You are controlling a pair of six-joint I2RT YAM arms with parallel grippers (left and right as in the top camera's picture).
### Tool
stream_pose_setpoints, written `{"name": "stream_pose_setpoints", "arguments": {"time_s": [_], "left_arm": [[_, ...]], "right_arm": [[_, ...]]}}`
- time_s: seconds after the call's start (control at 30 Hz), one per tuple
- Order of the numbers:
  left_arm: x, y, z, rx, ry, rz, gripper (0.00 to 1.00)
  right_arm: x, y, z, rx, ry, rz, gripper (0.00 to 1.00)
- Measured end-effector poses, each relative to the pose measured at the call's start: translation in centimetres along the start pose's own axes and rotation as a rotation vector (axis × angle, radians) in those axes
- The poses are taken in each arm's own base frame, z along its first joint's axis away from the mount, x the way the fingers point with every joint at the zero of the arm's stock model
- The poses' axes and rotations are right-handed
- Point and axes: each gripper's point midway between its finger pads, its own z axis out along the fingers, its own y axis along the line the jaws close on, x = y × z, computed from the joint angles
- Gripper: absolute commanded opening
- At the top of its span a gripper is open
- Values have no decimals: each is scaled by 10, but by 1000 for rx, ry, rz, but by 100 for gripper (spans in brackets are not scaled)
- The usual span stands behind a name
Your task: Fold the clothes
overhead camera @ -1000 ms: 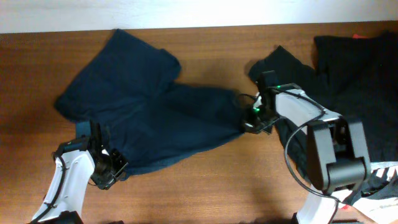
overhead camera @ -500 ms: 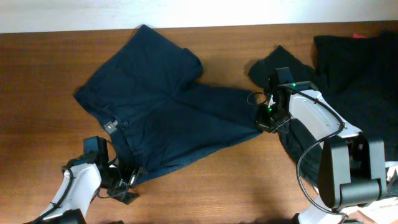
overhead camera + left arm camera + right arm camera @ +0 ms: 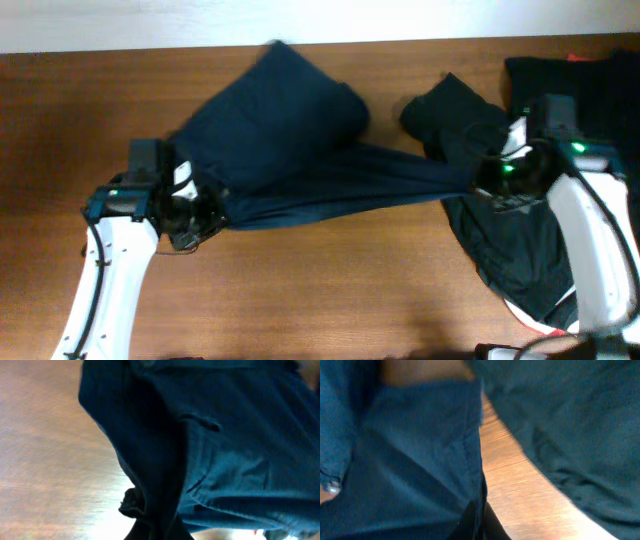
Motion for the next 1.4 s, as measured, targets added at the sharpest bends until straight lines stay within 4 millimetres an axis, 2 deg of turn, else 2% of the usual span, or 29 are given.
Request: {"name": "stream_pose_setpoints", "arguments": {"time_s": [0.07, 0.13, 0.2, 0.23, 0.3, 0.33, 0.37, 0.4, 0.43, 0.47, 0.53, 0.57, 0.63, 0.7, 0.77, 0.8, 0.83, 0.87, 0.93, 0.97, 1.0, 1.03, 1.1, 1.13, 1.2, 1.27, 1.33, 1.37, 1.4], "left_arm": [[24, -39, -8, -28, 27, 190, 1], [37, -40, -26, -75, 69, 204, 1], [36, -43, -65, -72, 30, 183, 1], [33, -45, -91, -51, -15, 163, 1], [23, -53, -143, 35, -210, 167, 1], [26, -52, -159, 49, -273, 176, 1], [24, -46, -164, 25, -307, 171, 1], [15, -43, -159, -4, -309, 160, 1], [4, -41, -149, -33, -300, 149, 1], [-6, -38, -139, -61, -287, 139, 1], [-39, -28, -114, -159, -290, 118, 1], [-59, -18, -99, -235, -295, 102, 1], [-75, 2, -76, -345, -254, 62, 0], [-81, 11, -59, -392, -215, 48, 0], [-88, 9, -53, -390, -222, 49, 1], [-90, 5, -56, -376, -232, 56, 0], [-99, -9, -68, -332, -267, 87, 0], [-112, -36, -98, -256, -352, 140, 0], [-114, -70, -157, -154, -476, 201, 0], [-112, -92, -197, -82, -576, 236, 1], [-98, -114, -245, 13, -686, 286, 0], [-65, -132, -309, 133, -831, 347, 0], [-15, -141, -365, 264, -954, 416, 0], [3, -141, -381, 302, -991, 437, 1], [21, -138, -396, 331, -1031, 453, 0], [8, -142, -386, 316, -1002, 446, 0], [-39, -153, -346, 265, -897, 418, 1], [-73, -162, -320, 238, -852, 405, 1], [-104, -172, -299, 224, -836, 402, 0]], "right_arm": [[-1, -23, -35, 43, -101, 27, 4], [4, -26, -63, 32, -159, 30, 4], [5, -5, -110, -56, -264, -39, 4], [10, 4, -122, -87, -272, -82, 4], [9, 23, -135, -125, -308, -197, 4], [6, 34, -135, -138, -326, -270, 4], [2, 45, -127, -142, -316, -335, 4], [-5, 54, -113, -135, -290, -377, 4], [-11, 58, -96, -121, -253, -396, 4], [-20, 66, -67, -105, -194, -423, 4], [-25, 77, -31, -85, -128, -466, 4], [-27, 88, -7, -74, -97, -513, 4], [-30, 103, 31, -49, -65, -568, 4], [-29, 103, 46, -33, -37, -572, 4], [-31, 103, 44, -34, -45, -571, 4], [-33, 104, 32, -37, -58, -567, 4], [-41, 109, 6, -43, -110, -563, 4], [-58, 126, -48, -82, -246, -572, 4], [-58, 142, -152, -147, -453, -579, 4], [-53, 143, -191, -172, -540, -571, 4], [-44, 140, -244, -206, -660, -541, 4], [-28, 131, -300, -241, -799, -527, 4], [-8, 115, -352, -267, -938, -492, 4], [2, 110, -369, -276, -990, -488, 4], [12, 108, -388, -288, -1046, -491, 4], [-3, 112, -374, -283, -1001, -487, 4], [-49, 124, -323, -284, -852, -475, 4], [-72, 132, -301, -295, -803, -474, 4], [-113, 145, -259, -316, -736, -474, 4]]}}
